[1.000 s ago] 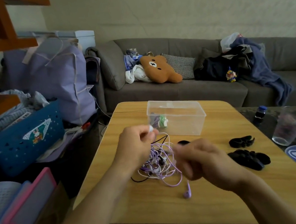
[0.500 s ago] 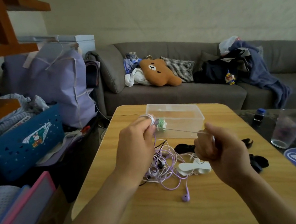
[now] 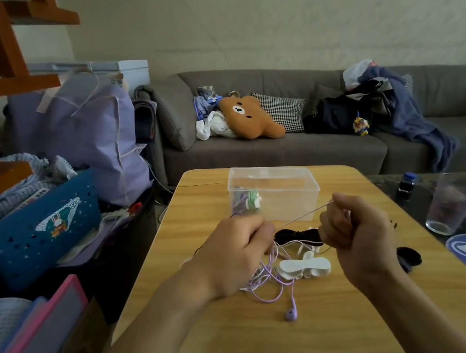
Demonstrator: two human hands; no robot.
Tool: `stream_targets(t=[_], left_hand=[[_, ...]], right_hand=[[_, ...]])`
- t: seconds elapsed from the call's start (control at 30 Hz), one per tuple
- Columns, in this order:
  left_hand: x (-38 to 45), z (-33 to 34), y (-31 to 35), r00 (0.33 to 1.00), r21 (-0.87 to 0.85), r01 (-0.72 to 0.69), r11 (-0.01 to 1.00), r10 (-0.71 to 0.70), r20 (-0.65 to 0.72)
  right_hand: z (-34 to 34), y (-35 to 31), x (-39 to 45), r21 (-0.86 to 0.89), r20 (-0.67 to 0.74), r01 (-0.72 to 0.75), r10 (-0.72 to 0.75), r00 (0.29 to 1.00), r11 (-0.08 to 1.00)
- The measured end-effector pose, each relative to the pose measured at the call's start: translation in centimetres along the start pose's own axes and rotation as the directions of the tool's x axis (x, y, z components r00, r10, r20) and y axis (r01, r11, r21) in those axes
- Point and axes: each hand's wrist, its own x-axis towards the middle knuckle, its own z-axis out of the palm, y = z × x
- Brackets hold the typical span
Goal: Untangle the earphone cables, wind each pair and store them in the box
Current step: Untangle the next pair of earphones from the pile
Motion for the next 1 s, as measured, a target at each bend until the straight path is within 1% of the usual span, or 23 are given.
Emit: stream_targets(t=[0.03, 0.07, 0.1, 0.17, 0.2, 0.23, 0.27, 0.3, 0.37, 0.4, 0.43, 0.47, 0.53, 0.6, 0.63, 0.67, 0.7, 0.77, 0.8, 0.87, 0.9, 0.93, 1.0], left_hand=[[-0.1, 0.1, 0.4, 0.999, -0.131, 0.032, 0.991, -0.032, 0.005], [-0.1, 0.2, 0.8, 0.998, -0.303, 0.065, 0.951, -0.067, 0.003], [0.1, 0.2, 1.1, 0.994, -0.484, 0.091, 0.870, -0.109, -0.009], [0.6, 0.3, 1.5, 0.974, -0.780, 0.095, 0.619, -0.220, -0.057], [0.9, 0.4, 1.5, 0.955, -0.864, 0.082, 0.496, -0.288, -0.075], [1.2, 0.5, 1.3, 0.928, -0.912, 0.064, 0.406, -0.359, -0.095], [1.5, 0.4, 0.9, 0.900, -0.935, 0.041, 0.352, -0.419, -0.118], [1.7, 0.3, 0.5, 0.877, -0.947, 0.015, 0.322, -0.458, -0.142], [1.8, -0.2, -0.1, 0.843, -0.952, -0.038, 0.303, -0.502, -0.193], [1.8, -0.5, -0.3, 0.827, -0.946, -0.052, 0.320, -0.517, -0.220], [1.7, -0.5, -0.4, 0.810, -0.930, -0.051, 0.363, -0.530, -0.251], [1.6, -0.5, -0.3, 0.791, -0.900, -0.038, 0.434, -0.537, -0.292], [1.4, -0.1, -0.3, 0.752, -0.765, -0.005, 0.644, -0.501, -0.427], [1.2, 0.4, -0.3, 0.743, -0.519, -0.005, 0.855, -0.345, -0.574], [1.1, 0.6, -0.4, 0.757, -0.407, -0.012, 0.913, -0.258, -0.601], [1.0, 0.6, -0.5, 0.773, -0.329, -0.012, 0.944, -0.199, -0.602], [0.9, 0.5, -0.5, 0.788, -0.286, -0.004, 0.958, -0.173, -0.591], [0.6, 0.3, -0.6, 0.829, -0.234, 0.018, 0.972, -0.145, -0.540], [0.5, 0.2, -0.7, 0.866, -0.153, 0.007, 0.988, -0.083, -0.493], [0.1, 0.1, -0.8, 0.940, 0.016, -0.051, 0.999, 0.054, -0.337], [0.0, 0.1, -0.6, 0.958, 0.048, -0.076, 0.996, 0.086, -0.272], [-0.2, 0.1, -0.4, 0.966, 0.062, -0.092, 0.994, 0.104, -0.236], [-0.2, 0.1, -0.3, 0.964, 0.141, -0.105, 0.984, 0.136, -0.231]], right_hand=[[0.0, 0.2, 0.0, -0.060, -0.040, -0.020, 0.018, 0.999, 0.998], [-0.1, 0.4, 0.1, -0.129, -0.066, -0.047, 0.039, 0.997, 0.991], [-0.1, 0.6, 0.1, -0.197, -0.069, -0.073, 0.061, 0.996, 0.978], [0.1, 1.0, -0.1, -0.339, 0.006, -0.085, 0.093, 0.996, 0.937], [0.3, 1.2, -0.3, -0.409, 0.062, -0.070, 0.104, 0.993, 0.910], [0.5, 1.4, -0.4, -0.478, 0.115, -0.047, 0.115, 0.987, 0.877], [0.8, 1.6, -0.6, -0.546, 0.156, -0.013, 0.117, 0.981, 0.838], [1.1, 1.8, -0.7, -0.609, 0.190, 0.032, 0.107, 0.976, 0.793], [1.4, 2.2, -0.9, -0.691, 0.256, 0.117, 0.090, 0.962, 0.714], [1.4, 2.3, -1.0, -0.707, 0.299, 0.152, 0.097, 0.949, 0.690], [1.5, 2.5, -1.1, -0.719, 0.346, 0.187, 0.111, 0.932, 0.669], [1.7, 2.7, -1.3, -0.735, 0.390, 0.222, 0.131, 0.911, 0.641], [2.1, 2.8, -1.7, -0.755, 0.460, 0.294, 0.153, 0.875, 0.587], [2.4, 2.6, -1.8, -0.741, 0.478, 0.316, 0.135, 0.868, 0.592], [2.3, 2.4, -1.8, -0.717, 0.475, 0.312, 0.109, 0.873, 0.624], [2.2, 2.1, -1.8, -0.682, 0.470, 0.311, 0.072, 0.880, 0.662], [2.1, 1.9, -1.7, -0.647, 0.460, 0.315, 0.026, 0.888, 0.694], [2.0, 1.6, -1.7, -0.596, 0.444, 0.336, -0.049, 0.895, 0.729], [2.0, 1.5, -1.7, -0.581, 0.436, 0.347, -0.079, 0.897, 0.736], [2.0, 1.4, -1.7, -0.581, 0.398, 0.389, -0.167, 0.902, 0.715], [1.9, 1.3, -1.5, -0.594, 0.366, 0.410, -0.221, 0.904, 0.692], [1.6, 1.0, -1.3, -0.609, 0.334, 0.424, -0.268, 0.904, 0.670], [1.1, 0.6, -0.9, -0.636, 0.301, 0.448, -0.333, 0.894, 0.628]])
